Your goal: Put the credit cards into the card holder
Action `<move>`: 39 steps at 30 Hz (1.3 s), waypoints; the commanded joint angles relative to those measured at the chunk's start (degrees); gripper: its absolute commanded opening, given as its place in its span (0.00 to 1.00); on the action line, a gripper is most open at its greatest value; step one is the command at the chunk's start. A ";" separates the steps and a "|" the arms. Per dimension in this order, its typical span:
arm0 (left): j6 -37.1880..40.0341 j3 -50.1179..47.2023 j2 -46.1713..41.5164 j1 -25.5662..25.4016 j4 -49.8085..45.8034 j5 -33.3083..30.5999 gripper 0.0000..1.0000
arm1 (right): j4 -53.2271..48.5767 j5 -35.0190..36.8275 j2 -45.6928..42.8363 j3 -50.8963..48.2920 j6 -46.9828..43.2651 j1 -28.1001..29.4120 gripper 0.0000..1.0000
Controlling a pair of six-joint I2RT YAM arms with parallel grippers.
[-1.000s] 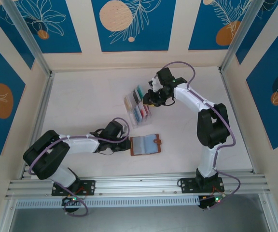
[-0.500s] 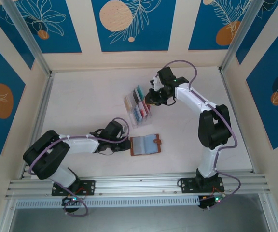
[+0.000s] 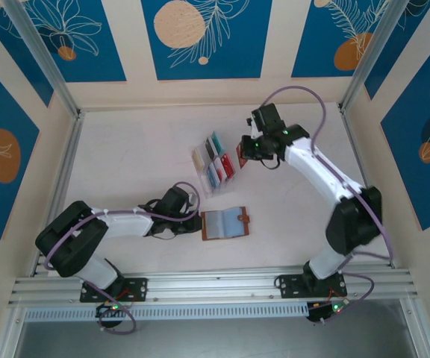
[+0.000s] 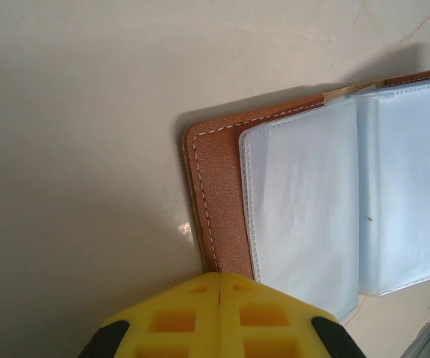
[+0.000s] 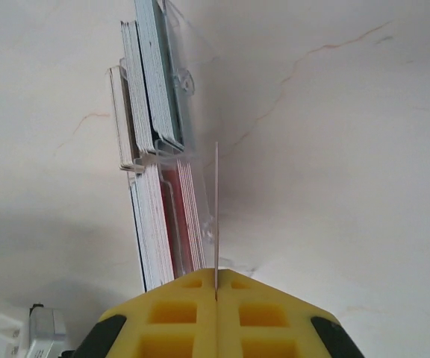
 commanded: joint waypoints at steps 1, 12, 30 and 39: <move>0.61 -1.38 0.36 0.13 -3.11 -0.23 0.00 | 3.61 4.50 -9.45 -6.54 1.34 2.09 0.00; 1.10 -1.14 1.25 0.11 -3.09 0.05 0.00 | 15.41 -22.32 -16.18 -30.46 6.13 6.09 0.00; 0.84 -0.81 1.37 0.09 -3.67 0.03 0.00 | 23.60 -27.40 -5.03 -41.40 8.11 6.35 0.00; 0.90 -0.90 1.45 0.08 -3.76 -0.10 0.00 | 22.31 -25.57 -6.54 -42.55 8.26 4.56 0.00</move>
